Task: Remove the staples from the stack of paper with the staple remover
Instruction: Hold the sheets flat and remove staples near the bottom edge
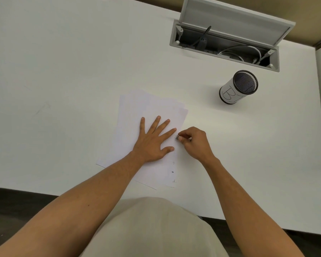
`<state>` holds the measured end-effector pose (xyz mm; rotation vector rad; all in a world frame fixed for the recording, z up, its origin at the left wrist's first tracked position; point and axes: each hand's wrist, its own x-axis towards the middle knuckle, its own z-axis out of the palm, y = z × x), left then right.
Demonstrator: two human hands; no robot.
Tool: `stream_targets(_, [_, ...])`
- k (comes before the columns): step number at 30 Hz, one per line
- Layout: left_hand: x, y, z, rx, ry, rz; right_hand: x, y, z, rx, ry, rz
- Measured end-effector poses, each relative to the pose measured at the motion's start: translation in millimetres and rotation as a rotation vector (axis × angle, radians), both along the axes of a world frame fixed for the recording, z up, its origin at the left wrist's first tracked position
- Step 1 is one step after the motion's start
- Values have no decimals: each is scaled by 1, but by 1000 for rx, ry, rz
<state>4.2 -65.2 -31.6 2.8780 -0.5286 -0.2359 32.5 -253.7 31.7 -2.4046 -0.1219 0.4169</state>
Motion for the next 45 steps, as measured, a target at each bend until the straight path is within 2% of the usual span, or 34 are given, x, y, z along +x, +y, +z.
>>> stream_targets(6, [0,0,0,-19,-3,-3,1,-1,-2,-118,-37,105])
stream_targets(19, [1,0,-2,-8,-10,-16,-4,-5,-4,-116,-57,188])
stream_targets(24, [0,1,-3,-16,-13,-15,-5,-4,-2,-63,-103,129])
stream_targets(32, [0,1,-2,-6,-14,-14,-4,-3,-6,-182,-104,227])
stream_targets(45, [2,-1,4,10,56,-7,-3,0,-8,-192,-122,247])
